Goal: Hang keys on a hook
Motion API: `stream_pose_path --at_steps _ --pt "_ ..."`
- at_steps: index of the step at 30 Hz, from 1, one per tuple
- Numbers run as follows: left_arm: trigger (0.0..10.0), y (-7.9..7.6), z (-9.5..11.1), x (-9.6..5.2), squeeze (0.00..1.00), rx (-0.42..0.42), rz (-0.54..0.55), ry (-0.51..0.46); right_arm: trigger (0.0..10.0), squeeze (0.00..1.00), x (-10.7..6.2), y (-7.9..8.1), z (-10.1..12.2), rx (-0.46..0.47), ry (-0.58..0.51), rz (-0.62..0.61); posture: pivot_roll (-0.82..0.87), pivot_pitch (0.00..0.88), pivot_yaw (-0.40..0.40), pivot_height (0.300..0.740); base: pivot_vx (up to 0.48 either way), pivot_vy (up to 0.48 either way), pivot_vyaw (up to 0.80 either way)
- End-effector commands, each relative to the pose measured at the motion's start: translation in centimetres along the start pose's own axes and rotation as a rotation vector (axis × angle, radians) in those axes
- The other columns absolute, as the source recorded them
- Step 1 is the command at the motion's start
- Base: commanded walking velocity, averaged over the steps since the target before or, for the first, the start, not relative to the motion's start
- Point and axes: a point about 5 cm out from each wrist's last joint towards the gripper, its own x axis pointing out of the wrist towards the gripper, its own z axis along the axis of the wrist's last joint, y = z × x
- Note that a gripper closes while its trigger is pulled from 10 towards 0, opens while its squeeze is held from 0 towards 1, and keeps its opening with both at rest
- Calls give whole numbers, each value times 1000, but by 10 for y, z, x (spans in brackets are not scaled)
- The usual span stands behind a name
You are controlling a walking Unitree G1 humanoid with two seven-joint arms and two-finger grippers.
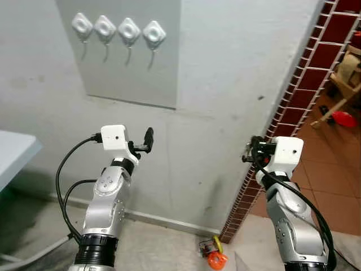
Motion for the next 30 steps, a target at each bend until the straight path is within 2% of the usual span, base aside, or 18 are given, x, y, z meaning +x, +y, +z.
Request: stream_pose_path --at_steps 1,23,30 --pt "10000 3 2 0 0 6 8 4 10000 0 0 3 3 3 -14 10 -22 0 -9 732 0 315 0" --pt "10000 2 1 0 0 5 0 13 10000 0 0 7 3 7 -13 18 -22 0 -7 732 0 340 0" --pt "10000 1 0 1 0 30 14 26 10000 0 0 8 2 7 -12 24 -22 0 -7 732 0 0 0"
